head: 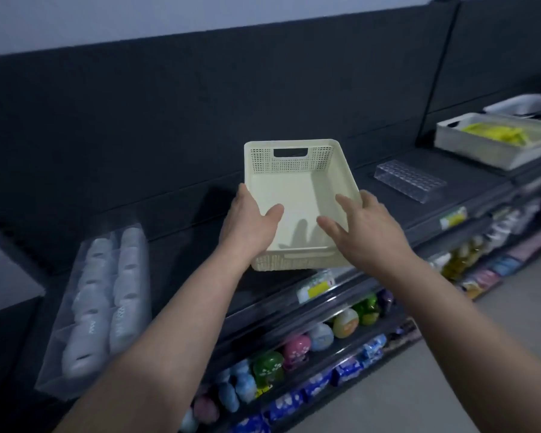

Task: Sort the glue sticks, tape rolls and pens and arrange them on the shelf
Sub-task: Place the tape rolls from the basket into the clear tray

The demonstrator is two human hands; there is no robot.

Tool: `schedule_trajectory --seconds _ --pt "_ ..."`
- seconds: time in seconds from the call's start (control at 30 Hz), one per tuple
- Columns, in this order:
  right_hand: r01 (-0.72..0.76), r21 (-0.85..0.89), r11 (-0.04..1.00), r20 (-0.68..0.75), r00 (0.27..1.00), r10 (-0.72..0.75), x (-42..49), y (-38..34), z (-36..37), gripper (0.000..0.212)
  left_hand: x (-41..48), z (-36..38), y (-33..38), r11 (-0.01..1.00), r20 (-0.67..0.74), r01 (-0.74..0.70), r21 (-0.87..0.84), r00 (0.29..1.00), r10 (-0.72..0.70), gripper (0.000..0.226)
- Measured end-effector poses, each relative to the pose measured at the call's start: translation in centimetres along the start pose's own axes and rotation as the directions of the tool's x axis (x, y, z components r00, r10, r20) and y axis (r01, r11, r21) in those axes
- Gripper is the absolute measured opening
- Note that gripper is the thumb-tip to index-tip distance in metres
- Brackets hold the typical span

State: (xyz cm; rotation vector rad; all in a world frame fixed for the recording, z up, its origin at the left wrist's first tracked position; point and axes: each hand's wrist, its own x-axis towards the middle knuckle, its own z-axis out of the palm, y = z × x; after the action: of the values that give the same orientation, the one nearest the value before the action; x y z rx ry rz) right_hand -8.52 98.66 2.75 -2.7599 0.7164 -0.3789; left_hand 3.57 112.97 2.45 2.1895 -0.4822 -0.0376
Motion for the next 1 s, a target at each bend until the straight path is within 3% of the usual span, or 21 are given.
schedule_trajectory --seconds 0.2,0.33,0.67,1.0 --pt "-0.237 -0.028 0.971 -0.063 0.97 0.235 -3.3 10.2 -4.2 0.067 -1.6 9.5 8.4 0.99 0.211 -0.137 -0.029 0.967 0.14 0.07" --pt "-0.346 -0.036 0.938 -0.127 0.932 0.339 -4.7 17.9 -7.2 0.068 -2.7 16.4 14.4 0.976 0.275 -0.215 -0.041 0.936 0.218 0.057" --pt "-0.511 -0.036 0.859 -0.209 0.844 0.494 -7.0 38.8 -14.9 0.066 -6.5 35.0 29.5 0.958 0.433 -0.259 -0.126 0.854 0.288 0.049" --pt "-0.593 -0.023 0.805 -0.199 0.791 0.578 -3.4 53.6 -17.8 0.06 -3.5 49.3 39.4 0.938 0.51 -0.324 -0.123 0.79 0.34 0.072"
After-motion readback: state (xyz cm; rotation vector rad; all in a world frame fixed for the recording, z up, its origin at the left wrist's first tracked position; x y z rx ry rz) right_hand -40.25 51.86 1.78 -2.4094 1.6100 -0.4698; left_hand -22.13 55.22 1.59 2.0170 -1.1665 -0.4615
